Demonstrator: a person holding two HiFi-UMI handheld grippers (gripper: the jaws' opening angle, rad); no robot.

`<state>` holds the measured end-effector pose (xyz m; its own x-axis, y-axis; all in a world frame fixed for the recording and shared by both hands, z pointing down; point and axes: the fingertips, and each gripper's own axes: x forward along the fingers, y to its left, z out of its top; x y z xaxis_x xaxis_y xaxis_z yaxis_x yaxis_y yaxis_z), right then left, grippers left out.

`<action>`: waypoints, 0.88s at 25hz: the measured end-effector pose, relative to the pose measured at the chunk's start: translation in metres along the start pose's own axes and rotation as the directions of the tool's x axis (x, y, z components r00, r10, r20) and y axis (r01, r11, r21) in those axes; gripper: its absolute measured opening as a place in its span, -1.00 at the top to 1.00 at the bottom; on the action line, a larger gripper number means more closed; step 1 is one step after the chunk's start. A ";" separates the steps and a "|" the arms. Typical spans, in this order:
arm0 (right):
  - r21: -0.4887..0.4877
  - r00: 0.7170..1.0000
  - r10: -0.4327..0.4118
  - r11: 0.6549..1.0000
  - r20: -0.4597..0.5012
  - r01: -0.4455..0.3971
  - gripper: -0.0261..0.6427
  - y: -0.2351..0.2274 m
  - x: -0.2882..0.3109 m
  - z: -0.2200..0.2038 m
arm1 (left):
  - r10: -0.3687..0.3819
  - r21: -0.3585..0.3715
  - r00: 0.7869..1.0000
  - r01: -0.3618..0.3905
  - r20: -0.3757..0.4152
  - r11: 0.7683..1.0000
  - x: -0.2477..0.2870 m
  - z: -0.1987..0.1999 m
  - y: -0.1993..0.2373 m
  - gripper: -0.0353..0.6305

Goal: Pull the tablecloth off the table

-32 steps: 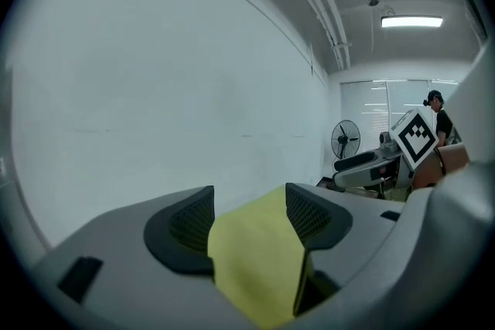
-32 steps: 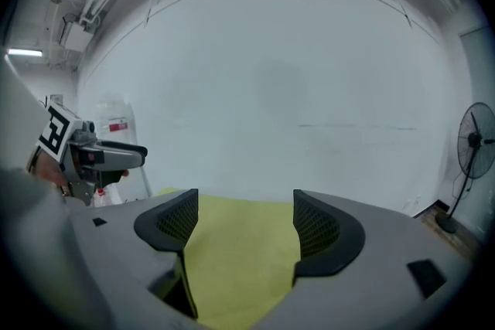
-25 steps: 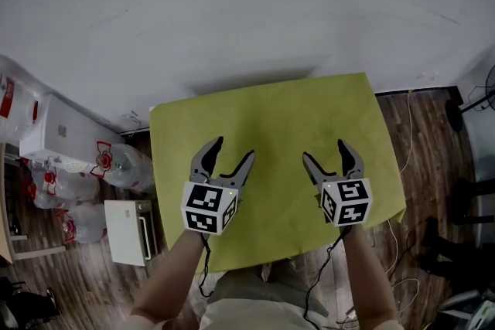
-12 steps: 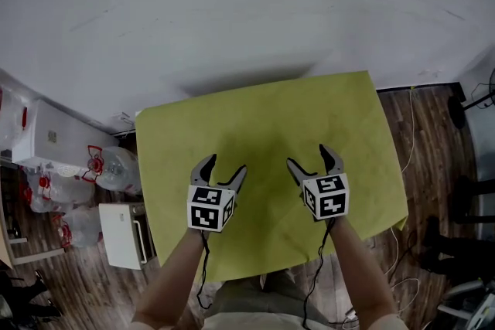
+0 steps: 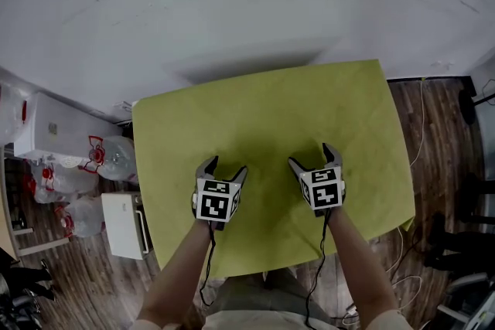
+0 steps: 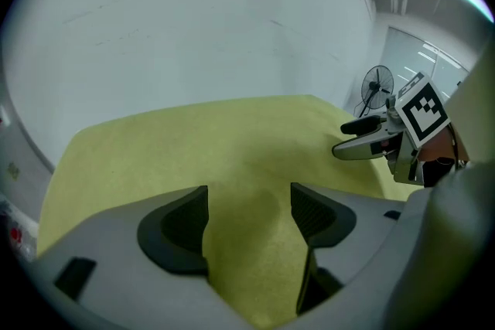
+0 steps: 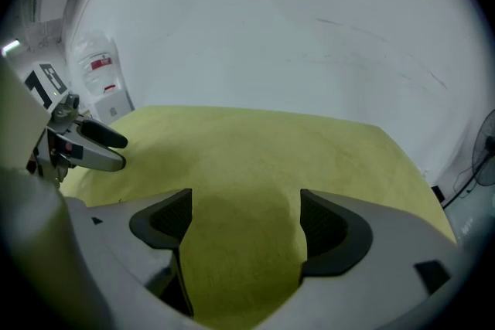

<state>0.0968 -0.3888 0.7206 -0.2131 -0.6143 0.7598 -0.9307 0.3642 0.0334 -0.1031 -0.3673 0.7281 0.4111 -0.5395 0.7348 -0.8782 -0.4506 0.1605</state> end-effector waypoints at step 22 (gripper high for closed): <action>0.034 0.995 0.066 0.997 -0.068 -0.064 0.82 0.037 -0.005 -0.015 | 0.054 -0.001 0.999 -0.054 0.005 0.999 0.010 -0.008 -0.035 0.82</action>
<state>0.0680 -0.3615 0.7280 -0.2535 -0.5395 0.8029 -0.9248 0.3785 -0.0377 -0.0706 -0.3509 0.7350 0.3643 -0.5666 0.7391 -0.8993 -0.4202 0.1211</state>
